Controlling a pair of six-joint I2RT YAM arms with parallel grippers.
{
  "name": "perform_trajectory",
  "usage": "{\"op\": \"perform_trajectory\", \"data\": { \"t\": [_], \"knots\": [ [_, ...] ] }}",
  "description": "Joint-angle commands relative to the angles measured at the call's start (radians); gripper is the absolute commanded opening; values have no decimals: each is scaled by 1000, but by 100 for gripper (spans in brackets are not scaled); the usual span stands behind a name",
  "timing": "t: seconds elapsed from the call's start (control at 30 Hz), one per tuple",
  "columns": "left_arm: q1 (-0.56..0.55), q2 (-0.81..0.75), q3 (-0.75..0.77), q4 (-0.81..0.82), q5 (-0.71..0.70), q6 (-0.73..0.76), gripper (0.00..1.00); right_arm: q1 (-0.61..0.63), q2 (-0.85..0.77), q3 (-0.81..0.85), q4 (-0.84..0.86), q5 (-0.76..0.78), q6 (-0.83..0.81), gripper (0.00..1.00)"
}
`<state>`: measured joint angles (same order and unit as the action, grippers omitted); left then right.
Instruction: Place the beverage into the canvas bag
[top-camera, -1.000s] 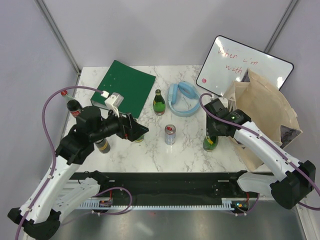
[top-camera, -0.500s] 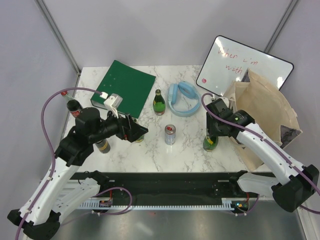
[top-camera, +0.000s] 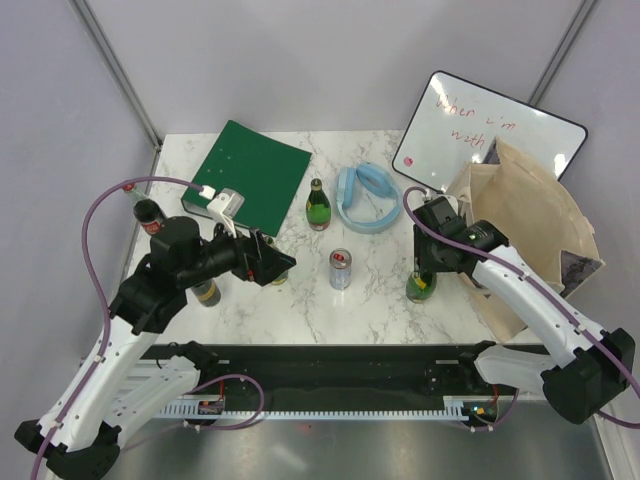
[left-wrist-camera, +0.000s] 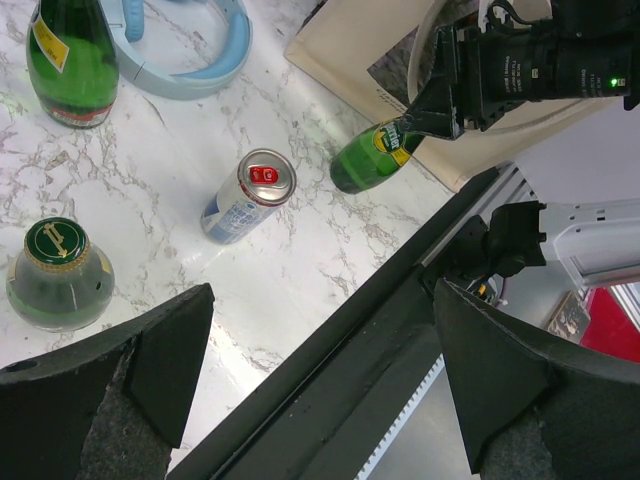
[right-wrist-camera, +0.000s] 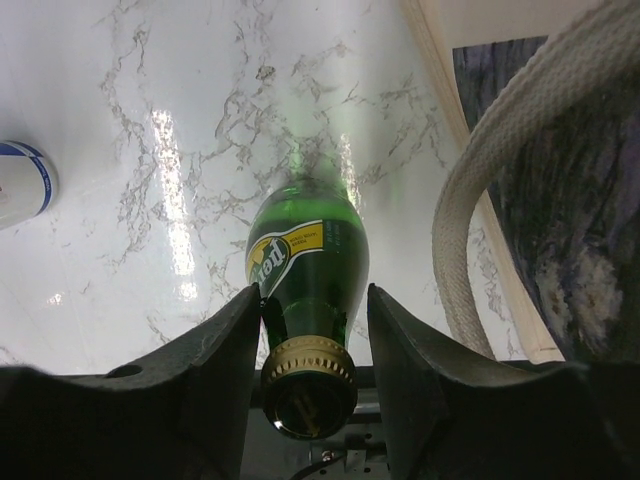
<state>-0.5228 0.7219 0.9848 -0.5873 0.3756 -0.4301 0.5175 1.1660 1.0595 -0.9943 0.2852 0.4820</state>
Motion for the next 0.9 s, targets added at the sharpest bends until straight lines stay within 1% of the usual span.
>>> {"op": "perform_trajectory", "data": {
  "t": [0.0,0.17,0.27,0.37,0.4,0.43,0.57,0.7,0.77,0.87],
  "knots": [
    [3,2,-5,41,6,-27,98,-13,-23,-21,48,9,-20,53],
    [3,-3,-9,41,6,-29,97,-13,-25,-36,63,22,-16,52],
    [3,-7,-12,41,5,-29,97,-11,-28,-39,63,34,-17,46],
    [3,-7,-15,40,3,-30,97,-11,-37,-26,53,35,-29,27],
    [3,-7,-15,41,5,-30,97,-11,-35,-17,43,38,-31,3],
    [3,-7,-15,41,6,-32,97,-11,-35,5,31,45,-31,0],
    [3,-12,-15,41,8,-33,97,-11,-37,65,-16,49,-49,0],
    [3,-19,-20,41,8,-32,97,-11,-16,128,-35,2,-74,0],
    [3,-27,-21,41,6,-32,97,-10,-3,187,-53,-12,-89,0],
    [3,-38,-28,43,0,-33,97,-11,37,253,-79,11,-103,0]
  ]
}}
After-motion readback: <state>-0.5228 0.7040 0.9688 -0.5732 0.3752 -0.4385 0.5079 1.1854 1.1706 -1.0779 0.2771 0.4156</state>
